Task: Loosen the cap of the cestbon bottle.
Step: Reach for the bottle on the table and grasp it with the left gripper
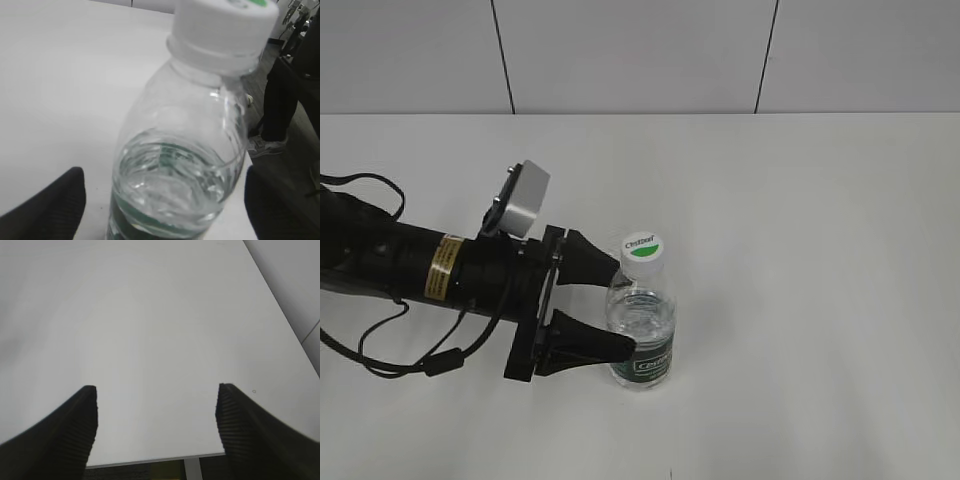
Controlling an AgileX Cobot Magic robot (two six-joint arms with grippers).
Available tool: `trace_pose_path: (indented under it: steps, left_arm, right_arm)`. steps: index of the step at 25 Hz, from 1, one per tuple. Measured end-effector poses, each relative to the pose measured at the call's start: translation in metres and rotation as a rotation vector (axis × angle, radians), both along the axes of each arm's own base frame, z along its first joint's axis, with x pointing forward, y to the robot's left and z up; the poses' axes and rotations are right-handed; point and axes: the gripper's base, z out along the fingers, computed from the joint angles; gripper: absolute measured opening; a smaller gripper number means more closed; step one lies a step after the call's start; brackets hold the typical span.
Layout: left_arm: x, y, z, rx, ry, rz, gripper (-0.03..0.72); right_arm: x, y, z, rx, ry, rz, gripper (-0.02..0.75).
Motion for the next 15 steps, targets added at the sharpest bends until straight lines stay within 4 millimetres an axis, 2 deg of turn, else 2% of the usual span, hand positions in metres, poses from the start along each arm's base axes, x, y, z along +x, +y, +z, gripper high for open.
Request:
trace_pose_path:
  steps: [15]
  left_arm:
    - [0.0014, -0.0009, -0.0018, -0.027, 0.022, 0.022, 0.589]
  right_arm:
    - [0.0, 0.0, 0.0, 0.0, 0.0, 0.0, 0.561]
